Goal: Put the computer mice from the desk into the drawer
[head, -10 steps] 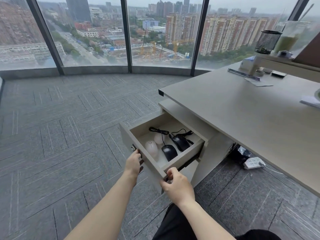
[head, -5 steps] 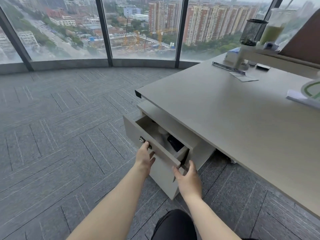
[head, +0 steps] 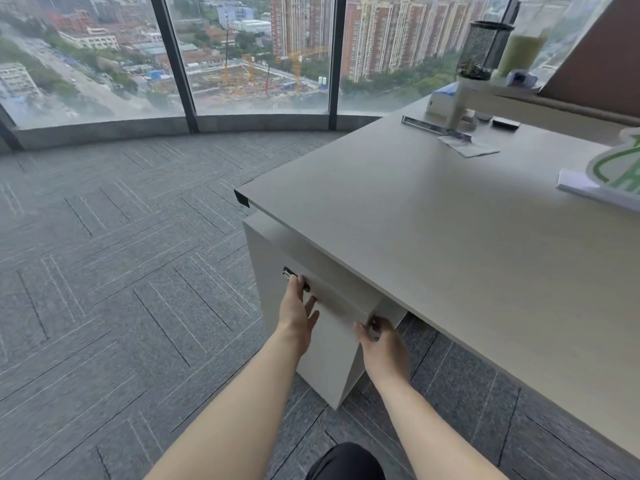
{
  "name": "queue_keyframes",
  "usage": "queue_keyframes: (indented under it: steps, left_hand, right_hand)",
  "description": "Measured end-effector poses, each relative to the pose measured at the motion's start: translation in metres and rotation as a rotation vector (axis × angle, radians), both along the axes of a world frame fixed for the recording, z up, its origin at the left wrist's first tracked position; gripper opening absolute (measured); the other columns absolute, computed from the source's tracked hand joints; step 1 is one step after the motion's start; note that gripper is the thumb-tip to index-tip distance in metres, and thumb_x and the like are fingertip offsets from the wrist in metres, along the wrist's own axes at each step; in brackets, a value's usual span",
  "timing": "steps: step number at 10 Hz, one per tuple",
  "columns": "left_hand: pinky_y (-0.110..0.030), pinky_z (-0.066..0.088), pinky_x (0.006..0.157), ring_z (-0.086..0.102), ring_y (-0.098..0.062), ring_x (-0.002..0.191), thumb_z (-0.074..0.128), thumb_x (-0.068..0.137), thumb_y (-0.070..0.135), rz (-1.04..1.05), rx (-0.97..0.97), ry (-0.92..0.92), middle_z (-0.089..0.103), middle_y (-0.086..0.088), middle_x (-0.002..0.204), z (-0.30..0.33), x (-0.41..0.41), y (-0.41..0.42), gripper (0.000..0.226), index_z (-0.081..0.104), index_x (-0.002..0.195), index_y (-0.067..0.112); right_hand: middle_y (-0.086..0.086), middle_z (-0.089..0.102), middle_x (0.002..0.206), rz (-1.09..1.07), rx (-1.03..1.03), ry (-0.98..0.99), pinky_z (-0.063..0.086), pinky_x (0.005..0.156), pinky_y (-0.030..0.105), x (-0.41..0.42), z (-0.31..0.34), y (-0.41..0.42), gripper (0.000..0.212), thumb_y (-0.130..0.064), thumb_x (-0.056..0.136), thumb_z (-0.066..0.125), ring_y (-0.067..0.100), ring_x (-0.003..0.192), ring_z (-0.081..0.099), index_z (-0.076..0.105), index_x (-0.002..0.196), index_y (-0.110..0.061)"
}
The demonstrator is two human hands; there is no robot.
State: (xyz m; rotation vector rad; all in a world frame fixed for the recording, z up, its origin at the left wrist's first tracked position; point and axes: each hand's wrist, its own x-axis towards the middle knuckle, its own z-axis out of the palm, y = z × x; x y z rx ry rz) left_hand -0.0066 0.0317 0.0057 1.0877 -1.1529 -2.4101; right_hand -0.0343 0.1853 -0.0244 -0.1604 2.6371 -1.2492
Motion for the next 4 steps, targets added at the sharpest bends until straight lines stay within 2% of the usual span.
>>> queue_keyframes:
  steps: [1,2,3,4]
  left_hand:
    - [-0.042,0.031,0.113,0.040,-0.022,0.139,0.026,0.098,0.052,-0.025,-0.019,0.005,0.030,0.012,0.157,-0.001,-0.001,0.000,0.057,0.032,0.148,0.027]
    - [-0.041,0.032,0.112,0.042,-0.024,0.137,0.026,0.097,0.053,-0.049,-0.033,0.001,0.031,0.012,0.156,-0.001,0.003,-0.003,0.058,0.033,0.148,0.027]
    - [-0.043,0.033,0.113,0.044,-0.029,0.136,0.025,0.097,0.053,-0.051,-0.057,-0.030,0.033,0.006,0.156,0.001,0.010,-0.001,0.060,0.035,0.148,0.024]
    - [-0.044,0.037,0.108,0.051,-0.030,0.128,0.024,0.099,0.050,-0.063,-0.109,-0.085,0.043,-0.001,0.149,-0.002,0.035,0.015,0.059,0.043,0.143,0.017]
  right_hand:
    - [0.003,0.074,0.110,0.006,0.020,0.010,0.058,0.076,0.041,-0.004,-0.001,0.002,0.037,-0.050,0.090,0.060,0.025,0.097,0.070,0.062,0.111,-0.019]
    - [0.003,0.073,0.113,0.020,0.043,0.016,0.055,0.074,0.035,-0.001,0.003,0.001,0.035,-0.048,0.092,0.058,0.025,0.100,0.070,0.063,0.112,-0.019]
    - [0.001,0.073,0.110,0.046,0.088,0.001,0.052,0.070,0.031,0.004,0.010,0.006,0.030,-0.045,0.094,0.056,0.023,0.094,0.069,0.065,0.110,-0.021]
    - [-0.005,0.074,0.103,0.116,0.122,-0.020,0.051,0.066,0.028,0.021,0.018,0.017,0.021,-0.036,0.096,0.052,0.015,0.081,0.065,0.068,0.104,-0.024]
